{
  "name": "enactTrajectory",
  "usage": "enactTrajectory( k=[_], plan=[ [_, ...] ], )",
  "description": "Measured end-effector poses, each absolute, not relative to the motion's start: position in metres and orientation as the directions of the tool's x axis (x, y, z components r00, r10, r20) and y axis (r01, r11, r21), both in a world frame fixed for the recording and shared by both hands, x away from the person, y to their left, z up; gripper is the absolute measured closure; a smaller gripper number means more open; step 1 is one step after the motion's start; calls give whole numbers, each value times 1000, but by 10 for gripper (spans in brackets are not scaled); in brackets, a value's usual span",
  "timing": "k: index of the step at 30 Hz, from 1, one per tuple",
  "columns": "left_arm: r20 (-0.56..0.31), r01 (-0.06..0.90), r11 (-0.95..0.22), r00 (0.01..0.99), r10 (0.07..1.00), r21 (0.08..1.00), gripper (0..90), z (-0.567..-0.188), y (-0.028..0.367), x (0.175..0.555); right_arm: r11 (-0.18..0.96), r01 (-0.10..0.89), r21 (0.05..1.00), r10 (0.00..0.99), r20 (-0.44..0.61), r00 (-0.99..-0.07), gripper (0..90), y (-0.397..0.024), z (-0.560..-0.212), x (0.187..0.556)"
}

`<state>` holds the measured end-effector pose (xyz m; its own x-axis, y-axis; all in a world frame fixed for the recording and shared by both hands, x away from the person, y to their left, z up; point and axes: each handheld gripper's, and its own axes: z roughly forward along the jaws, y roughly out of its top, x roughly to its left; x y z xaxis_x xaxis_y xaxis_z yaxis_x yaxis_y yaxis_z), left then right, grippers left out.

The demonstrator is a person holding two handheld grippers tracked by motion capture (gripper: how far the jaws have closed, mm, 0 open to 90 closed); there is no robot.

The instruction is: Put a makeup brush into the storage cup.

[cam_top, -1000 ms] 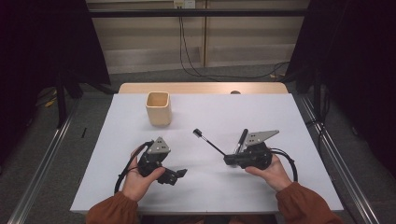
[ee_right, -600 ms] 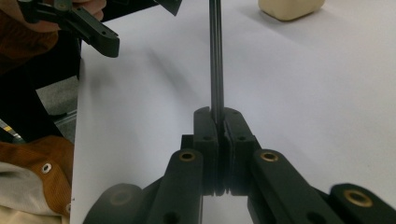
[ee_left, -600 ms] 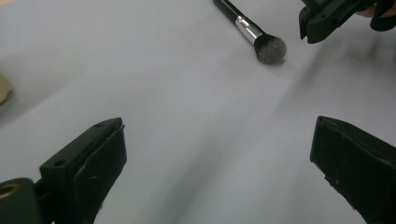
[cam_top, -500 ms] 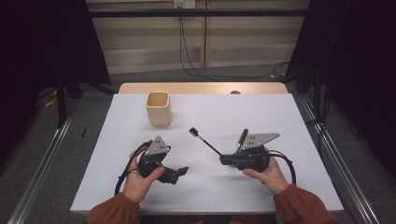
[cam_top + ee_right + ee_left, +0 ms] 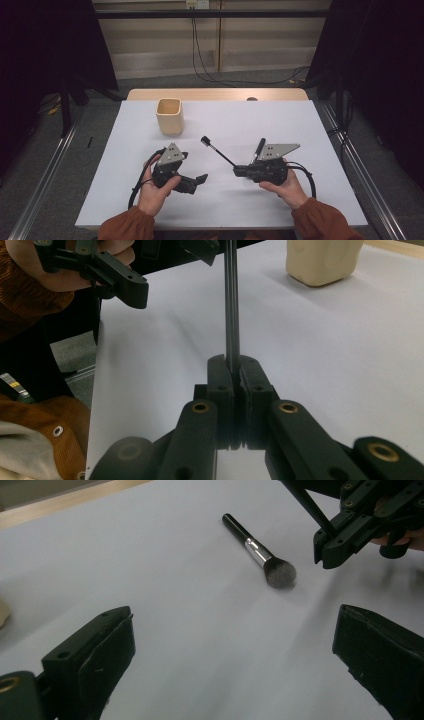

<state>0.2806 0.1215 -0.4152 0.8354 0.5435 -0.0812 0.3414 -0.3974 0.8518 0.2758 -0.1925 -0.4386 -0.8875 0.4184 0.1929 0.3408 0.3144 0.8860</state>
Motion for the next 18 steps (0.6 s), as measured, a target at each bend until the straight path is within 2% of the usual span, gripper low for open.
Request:
enactTrajectory(
  k=[5, 14, 18],
  plan=[
    [-104, 334, -366, 845, 524, 869, 31, -413, 111, 283, 306, 340, 890, 422, 193, -886, 860, -193, -438, 277],
    [-42, 259, -343, 848, 529, 903, 44, -410, 99, 284, 314, 329, 891, 414, 183, -891, 860, -191, -438, 277],
    [-74, 257, -319, 869, 490, 912, 62, -408, 95, 287, 307, 328, 893, 421, 181, -889, 859, -191, -437, 277]
  ],
)
